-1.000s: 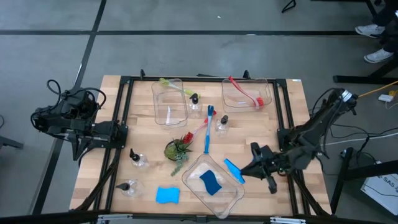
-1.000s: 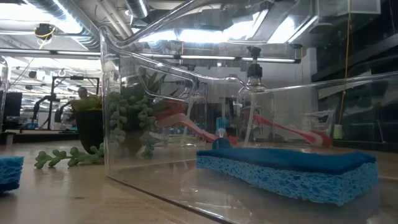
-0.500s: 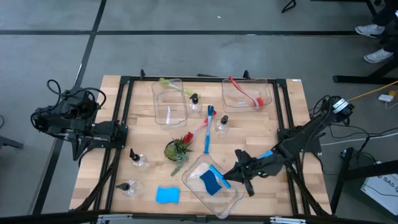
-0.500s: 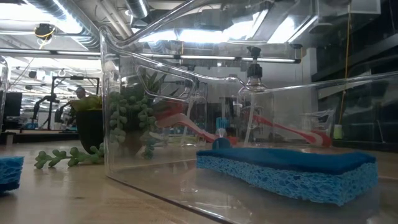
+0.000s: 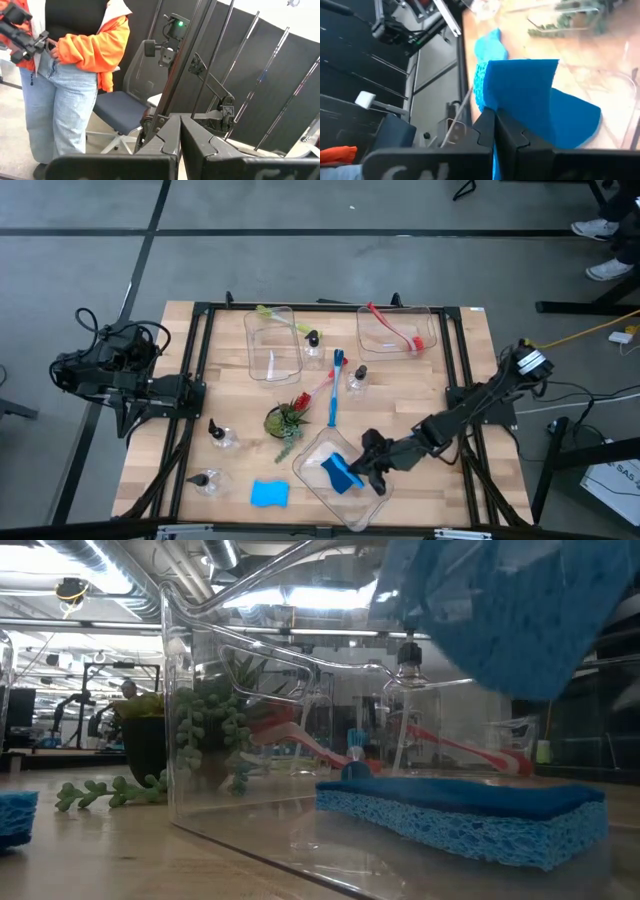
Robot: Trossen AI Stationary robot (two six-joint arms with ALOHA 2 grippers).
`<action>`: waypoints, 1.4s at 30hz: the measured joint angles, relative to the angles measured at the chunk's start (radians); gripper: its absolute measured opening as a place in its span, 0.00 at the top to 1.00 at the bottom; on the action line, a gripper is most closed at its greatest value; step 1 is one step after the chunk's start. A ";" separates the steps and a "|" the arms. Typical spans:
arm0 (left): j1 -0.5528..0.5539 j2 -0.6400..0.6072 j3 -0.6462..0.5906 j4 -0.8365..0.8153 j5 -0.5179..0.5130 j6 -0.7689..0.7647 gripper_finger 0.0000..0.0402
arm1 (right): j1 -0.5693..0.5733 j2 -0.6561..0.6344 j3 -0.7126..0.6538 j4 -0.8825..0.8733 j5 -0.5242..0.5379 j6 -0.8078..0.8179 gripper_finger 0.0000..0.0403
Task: Pick & Place Kitchen Sink Supplies
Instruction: Put the blue sponge into the bottom transparent bin
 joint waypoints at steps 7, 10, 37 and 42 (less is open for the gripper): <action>0.000 0.000 0.000 0.000 0.000 0.000 0.98 | -0.029 0.049 0.000 -0.005 -0.023 0.048 0.99; 0.000 0.000 0.000 0.000 0.000 0.000 0.98 | -0.041 0.061 0.000 -0.008 -0.063 0.055 0.98; 0.000 0.000 0.000 0.000 0.000 0.000 0.98 | -0.060 0.071 0.000 -0.007 -0.213 0.063 0.63; 0.000 0.000 0.000 0.000 0.000 0.000 0.98 | -0.059 0.071 0.000 -0.002 -0.241 0.072 0.63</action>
